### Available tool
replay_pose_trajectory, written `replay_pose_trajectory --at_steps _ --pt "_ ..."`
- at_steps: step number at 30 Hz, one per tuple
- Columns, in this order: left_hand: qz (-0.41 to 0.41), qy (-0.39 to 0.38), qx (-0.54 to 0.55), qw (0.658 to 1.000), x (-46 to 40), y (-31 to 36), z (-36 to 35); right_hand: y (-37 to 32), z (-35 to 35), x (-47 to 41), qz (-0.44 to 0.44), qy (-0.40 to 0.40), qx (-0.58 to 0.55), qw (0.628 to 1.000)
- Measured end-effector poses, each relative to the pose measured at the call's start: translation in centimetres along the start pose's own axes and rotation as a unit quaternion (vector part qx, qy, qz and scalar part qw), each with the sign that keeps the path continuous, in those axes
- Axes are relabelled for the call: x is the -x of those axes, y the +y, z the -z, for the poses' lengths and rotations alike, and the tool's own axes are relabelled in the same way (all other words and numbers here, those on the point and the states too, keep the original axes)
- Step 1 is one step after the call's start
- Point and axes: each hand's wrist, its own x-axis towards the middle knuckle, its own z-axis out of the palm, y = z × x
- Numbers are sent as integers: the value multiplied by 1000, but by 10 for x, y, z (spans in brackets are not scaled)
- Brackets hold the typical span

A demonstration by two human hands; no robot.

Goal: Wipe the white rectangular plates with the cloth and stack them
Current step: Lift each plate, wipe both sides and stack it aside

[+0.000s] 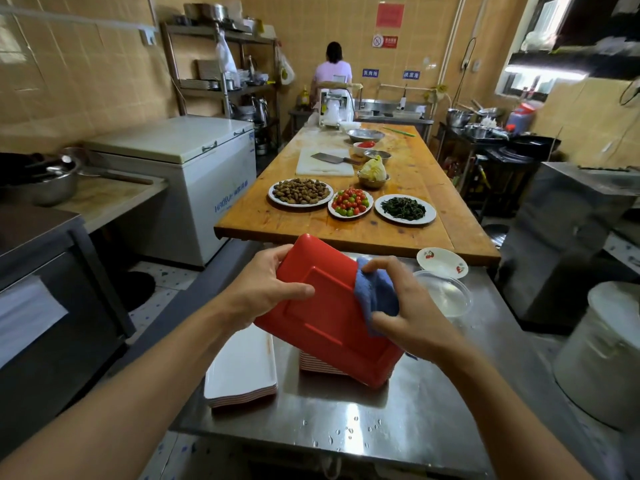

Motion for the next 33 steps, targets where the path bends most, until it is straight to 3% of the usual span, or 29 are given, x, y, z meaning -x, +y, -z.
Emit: replay_pose_trajectory --at_steps 6,13,15,20,27,33 --pt "-3 35 61 998 6 5 -15 -29 -19 -22 89 98 135 982" --pt "32 83 90 992 20 2 -15 -14 -23 -16 105 126 219 962" --pt "42 93 111 989 24 -1 -12 5 -17 -9 69 148 204 965" --pt "69 139 174 973 24 -10 -10 25 -17 -1 -17 154 2 988" --pt "158 227 280 919 13 -31 -16 27 -39 26 -23 134 -7 991" --pt "221 231 353 879 11 -30 -24 27 -53 36 25 172 70 982"
